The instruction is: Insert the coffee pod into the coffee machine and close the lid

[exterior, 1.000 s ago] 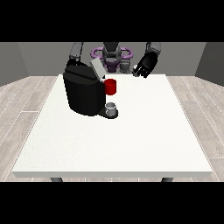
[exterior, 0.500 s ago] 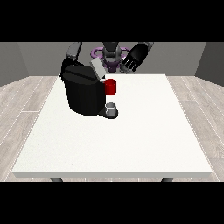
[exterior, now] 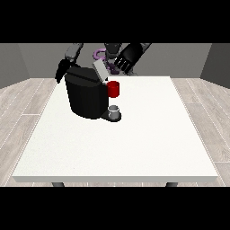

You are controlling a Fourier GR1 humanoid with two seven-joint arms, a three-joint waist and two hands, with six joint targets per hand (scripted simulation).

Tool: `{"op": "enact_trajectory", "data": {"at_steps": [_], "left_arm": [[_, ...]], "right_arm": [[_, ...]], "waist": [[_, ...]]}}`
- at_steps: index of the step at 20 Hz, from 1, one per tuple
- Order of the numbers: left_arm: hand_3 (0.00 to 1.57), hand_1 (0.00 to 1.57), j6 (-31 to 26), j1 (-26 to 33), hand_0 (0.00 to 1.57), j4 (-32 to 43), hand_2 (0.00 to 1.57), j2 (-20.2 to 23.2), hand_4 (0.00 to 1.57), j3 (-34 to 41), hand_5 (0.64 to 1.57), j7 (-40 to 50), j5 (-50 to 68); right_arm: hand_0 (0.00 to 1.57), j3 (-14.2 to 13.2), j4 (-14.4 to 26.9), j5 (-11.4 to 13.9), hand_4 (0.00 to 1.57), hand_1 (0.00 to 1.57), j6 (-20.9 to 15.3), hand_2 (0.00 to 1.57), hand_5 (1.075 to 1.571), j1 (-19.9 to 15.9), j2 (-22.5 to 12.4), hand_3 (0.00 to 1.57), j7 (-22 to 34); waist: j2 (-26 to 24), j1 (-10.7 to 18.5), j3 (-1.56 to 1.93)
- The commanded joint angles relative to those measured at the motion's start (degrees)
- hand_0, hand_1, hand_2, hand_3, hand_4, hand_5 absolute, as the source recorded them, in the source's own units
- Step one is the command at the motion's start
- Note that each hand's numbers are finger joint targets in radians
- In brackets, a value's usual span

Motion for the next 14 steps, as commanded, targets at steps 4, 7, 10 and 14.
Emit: {"op": "enact_trajectory", "data": {"at_steps": [4, 7, 10, 14], "left_arm": [[1.25, 1.24, -2.54, -5.7, 1.24, 2.0, 1.29, 3.31, 0.48, 1.7, 1.571, -0.27, 0.42], [1.24, 1.26, -2.24, -4.89, 1.26, 2.02, 1.3, 2.3, 0.49, 0.92, 1.571, -0.93, -0.04], [1.24, 1.21, 0.68, -2.93, 1.21, 2.13, 1.28, 2.91, 0.47, 0.94, 1.571, -3.22, -0.85], [1.23, 1.19, -0.16, -5.81, 1.19, 3.29, 1.26, 3.56, 0.47, 1.09, 1.571, -2.64, -1.23]], "right_arm": [[0.0, -0.32, -0.89, 1.21, 0.0, 0.0, -2.3, 0.0, 1.571, -3.4, 0.35, 0.0, 0.58], [0.0, -1.87, -0.33, -0.64, 0.12, 0.0, 0.77, 0.0, 1.571, -3.99, -2.07, 0.0, 2.11], [0.0, -2.66, -0.9, -0.83, 0.0, 0.0, 0.96, 0.0, 1.571, -2.85, -3.12, 0.0, -0.99], [0.0, -1.74, -1.24, 0.18, 0.19, 0.0, -0.86, 0.0, 1.571, -4.78, -1.42, 0.0, 0.36]], "waist": [[4.41, -1.02, 0.0], [4.2, -0.83, 0.0], [6.62, -1.51, 0.0], [7.62, -1.77, 0.01]]}}
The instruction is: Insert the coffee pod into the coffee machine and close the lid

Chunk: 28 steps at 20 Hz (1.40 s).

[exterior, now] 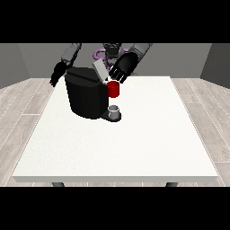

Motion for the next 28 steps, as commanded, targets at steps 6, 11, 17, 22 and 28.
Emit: {"op": "enact_trajectory", "data": {"at_steps": [6, 11, 17, 22, 28], "left_arm": [[1.23, 1.24, 1.69, -0.62, 1.24, 1.32, 1.28, -0.58, 0.42, -0.35, 1.571, -0.86, -1.17], [1.2, 1.19, 1.23, -1.74, 1.19, 0.99, 1.25, -2.44, 0.42, -0.78, 1.571, 0.18, -1.19], [1.2, 1.22, 2.19, -0.52, 1.22, 2.42, 1.26, -2.25, 0.42, -0.57, 1.571, -0.66, -1.64], [1.21, 1.21, 2.57, -0.79, 1.21, 2.95, 1.24, 1.16, 0.36, 0.83, 1.571, -2.83, -1.52], [1.17, 1.18, 5.66, -2.11, 1.18, 2.5, 1.2, -1.95, 0.35, 0.36, 1.571, -0.39, -2.54]], "right_arm": [[0.0, -0.18, -0.2, 0.12, 0.04, 0.0, -1.12, 0.0, 1.571, -1.39, 0.78, 0.0, -0.76], [0.0, -0.99, 2.61, 0.56, 0.0, 0.0, -2.11, 0.0, 1.571, -1.53, 0.72, 0.0, -3.09], [0.0, -0.55, 0.97, -0.07, 0.0, 0.0, -1.38, 0.0, 1.571, -0.98, 0.94, 0.0, 0.54], [0.0, -0.1, 0.28, -0.41, 0.0, 0.0, 0.59, 0.0, 1.571, 1.89, 0.03, 0.0, -2.29], [0.0, 0.28, 1.03, 0.61, 0.0, 0.0, -0.95, 0.0, 1.571, -0.28, 0.89, 0.0, -1.39]], "waist": [[1.82, -0.37, 0.0], [2.21, 1.14, 0.02], [0.38, -0.04, 0.0], [1.24, -1.51, 0.0], [1.15, -1.44, 0.01]]}}
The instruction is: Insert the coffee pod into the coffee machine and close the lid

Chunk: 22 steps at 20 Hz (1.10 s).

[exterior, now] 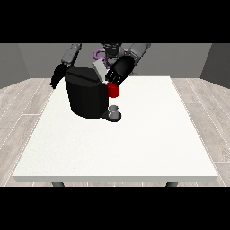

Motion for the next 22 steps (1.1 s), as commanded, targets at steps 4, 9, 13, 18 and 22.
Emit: {"op": "enact_trajectory", "data": {"at_steps": [4, 9, 13, 18, 22], "left_arm": [[1.13, 1.21, 3.18, 2.32, 1.21, -1.31, 1.23, -0.99, 0.0, -3.61, 1.571, -2.43, -3.71], [1.07, 1.16, 5.42, 2.47, 1.16, 0.13, 1.19, 1.66, 0.0, -3.76, 1.571, -4.0, -5.69], [0.99, 1.1, 4.18, -0.14, 1.1, 0.65, 1.13, 1.26, 0.0, -3.1, 1.571, -3.89, -5.19], [0.96, 1.14, 5.38, -0.72, 1.14, 1.64, 1.14, 2.85, 0.0, -0.88, 1.571, -6.04, -4.08], [0.95, 1.23, 8.78, -1.86, 1.23, 0.85, 1.2, 3.1, 0.0, 0.3, 1.571, -6.65, -4.0]], "right_arm": [[0.0, -0.45, 0.87, 0.25, 0.0, 0.0, -1.74, 0.0, 1.571, 1.41, 0.99, 0.0, -1.04], [0.0, -0.36, -1.23, -0.51, 0.0, 0.0, 0.81, 0.0, 1.571, 1.7, -0.84, 0.0, -1.0], [0.0, 0.5, -0.84, 1.38, 0.0, 0.0, -1.92, 0.0, 1.571, -1.25, 0.64, 0.0, -0.44], [0.0, -0.09, -2.29, -0.34, 0.08, 0.0, 0.12, 0.0, 1.571, -1.98, -0.22, 0.0, 3.56], [0.0, 0.74, -2.34, 1.43, 0.11, 0.0, -0.25, 0.0, 1.571, -2.0, -1.02, 0.0, 0.89]], "waist": [[-0.45, 1.28, 0.07], [1.48, -1.41, 0.07], [2.28, 0.07, 0.07], [2.8, -1.49, 0.06], [5.28, -2.26, 0.06]]}}
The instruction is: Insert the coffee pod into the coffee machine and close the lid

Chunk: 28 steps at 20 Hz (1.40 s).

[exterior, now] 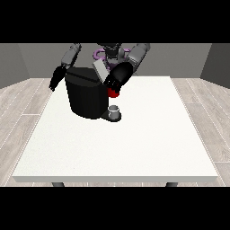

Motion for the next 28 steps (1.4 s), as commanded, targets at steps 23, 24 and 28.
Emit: {"op": "enact_trajectory", "data": {"at_steps": [23, 24, 28], "left_arm": [[0.46, 0.0, 5.89, -0.09, 0.0, 0.88, 0.56, 3.17, 0.0, -0.86, 1.571, -4.98, -4.9], [0.44, 0.0, 5.45, -1.2, 0.0, 0.27, 0.53, 4.3, 0.0, -0.89, 1.571, -6.17, -4.99], [0.25, 0.0, 4.76, -0.21, 0.0, 0.5, 0.36, 1.3, 0.0, -1.84, 1.571, -3.48, -5.62]], "right_arm": [[0.0, 3.05, -2.12, 2.72, 0.09, 0.0, -2.15, 0.0, 1.571, 0.83, 2.7, 0.0, 2.03], [0.0, 0.39, -1.45, 0.78, 0.15, 0.0, -1.13, 0.0, 1.571, -2.17, 0.91, 0.0, 1.27], [0.0, 2.26, 0.26, 2.96, 0.0, 0.0, -2.63, 0.0, 1.571, 0.43, 2.42, 0.0, 0.42]], "waist": [[1.11, -0.68, -0.05], [2.69, 0.08, -0.04], [0.29, 1.18, -0.04]]}}
